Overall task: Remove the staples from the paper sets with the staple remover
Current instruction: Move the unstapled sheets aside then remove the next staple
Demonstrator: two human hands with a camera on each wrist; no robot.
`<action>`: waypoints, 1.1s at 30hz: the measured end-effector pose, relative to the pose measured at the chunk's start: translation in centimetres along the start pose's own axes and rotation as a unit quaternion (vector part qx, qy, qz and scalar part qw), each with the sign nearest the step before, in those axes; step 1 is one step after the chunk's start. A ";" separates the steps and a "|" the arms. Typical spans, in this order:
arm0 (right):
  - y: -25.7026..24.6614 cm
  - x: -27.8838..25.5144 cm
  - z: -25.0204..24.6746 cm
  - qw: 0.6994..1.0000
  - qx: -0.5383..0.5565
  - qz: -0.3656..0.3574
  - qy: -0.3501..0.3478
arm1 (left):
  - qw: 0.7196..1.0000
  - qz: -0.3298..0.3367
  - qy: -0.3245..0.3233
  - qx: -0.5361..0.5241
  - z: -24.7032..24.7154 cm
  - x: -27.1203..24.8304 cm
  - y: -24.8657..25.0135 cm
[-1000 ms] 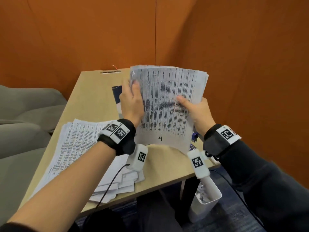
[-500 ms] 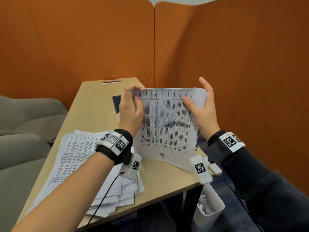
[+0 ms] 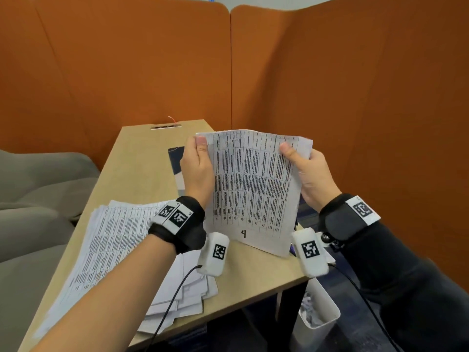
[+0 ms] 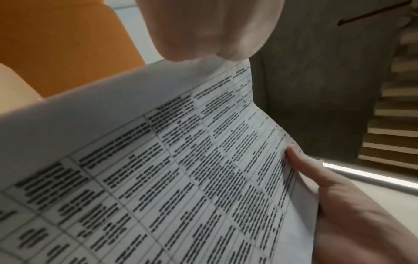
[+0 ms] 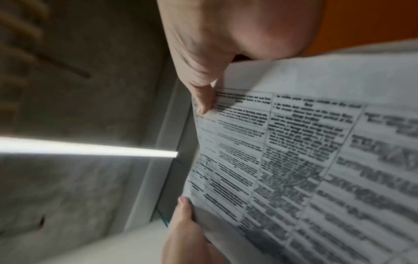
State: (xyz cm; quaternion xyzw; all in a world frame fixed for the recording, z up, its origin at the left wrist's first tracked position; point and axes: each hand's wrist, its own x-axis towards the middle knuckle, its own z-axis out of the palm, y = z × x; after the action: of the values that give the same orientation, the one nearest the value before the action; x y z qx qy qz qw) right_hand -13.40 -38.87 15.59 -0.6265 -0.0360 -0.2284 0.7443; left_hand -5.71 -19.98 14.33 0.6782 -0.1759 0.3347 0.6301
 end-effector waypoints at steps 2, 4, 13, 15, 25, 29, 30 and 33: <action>-0.7 0.2 0.1 0.999 -0.024 -0.035 0.001 | 0.998 0.043 0.039 -0.010 0.0 0.1 0.7; -0.8 0.3 0.2 0.999 -0.028 -0.045 -0.010 | 0.997 0.053 0.050 -0.024 0.1 -0.5 0.9; 2.7 -0.2 -1.3 0.996 -0.089 0.024 -0.021 | 0.997 0.005 -0.001 0.077 -0.3 -1.4 -2.6; 2.6 0.7 -1.8 0.982 -0.186 0.006 -0.003 | 0.993 0.000 0.000 0.117 -0.5 -0.4 -2.3; 11.2 0.7 -3.6 0.683 -0.661 0.212 -0.229 | 0.968 -0.116 -0.110 0.195 -2.1 -2.2 -5.8; 11.7 1.3 -2.9 0.657 -0.699 0.212 -0.189 | 0.965 -0.110 -0.131 0.200 -1.8 -2.2 -5.8; 12.0 1.6 -3.1 0.661 -0.696 0.217 -0.177 | 0.964 -0.111 -0.135 0.198 -1.9 -2.1 -5.8; 12.3 2.3 -4.0 0.689 -0.675 0.215 -0.157 | 0.968 -0.111 -0.133 0.179 -2.0 -2.2 -6.0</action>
State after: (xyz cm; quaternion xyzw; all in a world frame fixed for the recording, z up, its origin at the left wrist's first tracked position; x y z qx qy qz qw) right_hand -7.52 -41.94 4.24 -0.9772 0.1469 0.0764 0.1333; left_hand -3.84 -17.55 8.40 0.8338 -0.1184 0.1954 0.5026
